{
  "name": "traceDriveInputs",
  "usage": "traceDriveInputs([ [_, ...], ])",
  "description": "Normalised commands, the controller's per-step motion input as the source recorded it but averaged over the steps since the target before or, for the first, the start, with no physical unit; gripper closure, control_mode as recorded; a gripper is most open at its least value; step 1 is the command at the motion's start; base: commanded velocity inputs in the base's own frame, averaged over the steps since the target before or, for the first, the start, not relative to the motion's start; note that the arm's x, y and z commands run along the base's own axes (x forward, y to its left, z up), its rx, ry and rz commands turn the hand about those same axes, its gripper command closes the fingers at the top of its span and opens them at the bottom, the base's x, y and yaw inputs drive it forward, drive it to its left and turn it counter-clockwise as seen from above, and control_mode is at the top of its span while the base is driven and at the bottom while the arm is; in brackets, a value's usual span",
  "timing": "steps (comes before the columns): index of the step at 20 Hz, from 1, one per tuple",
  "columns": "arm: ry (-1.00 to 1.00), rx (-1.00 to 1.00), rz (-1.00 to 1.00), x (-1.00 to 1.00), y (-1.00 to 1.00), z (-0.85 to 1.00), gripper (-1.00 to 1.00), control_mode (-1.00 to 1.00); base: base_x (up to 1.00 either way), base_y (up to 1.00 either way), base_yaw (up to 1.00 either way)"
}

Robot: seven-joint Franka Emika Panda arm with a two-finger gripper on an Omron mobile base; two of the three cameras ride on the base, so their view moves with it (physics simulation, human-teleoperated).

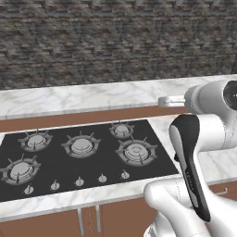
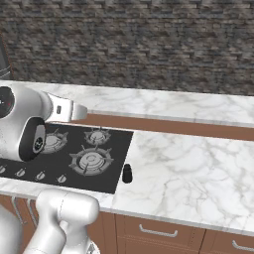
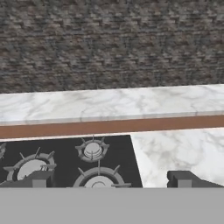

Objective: Take 2 condiments from the cabinet and move them on the counter near the stove.Make sure the condiments are lined up with each other, next to each other.

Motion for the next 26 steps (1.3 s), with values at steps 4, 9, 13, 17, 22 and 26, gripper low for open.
traceDriveInputs([
  [4,0.0,0.0,0.0,0.0,0.0,0.0,-1.0,-1.0,0.0,0.0,0.0],
  [9,-0.01,0.0,-0.02,-0.17,-0.04,0.0,-1.0,1.0,-0.37,-0.25,-0.15],
  [13,0.0,0.0,0.0,0.0,0.0,0.0,-1.0,1.0,-0.86,-0.51,-0.6],
  [17,0.0,0.0,0.0,0.0,0.0,0.0,-1.0,1.0,-0.46,-0.03,-0.86],
  [22,0.0,0.0,0.0,0.0,0.0,0.0,-1.0,1.0,-0.02,0.0,-1.0],
  [26,0.0,0.0,0.0,0.0,0.0,0.0,-1.0,1.0,-0.03,-0.05,-0.96],
])
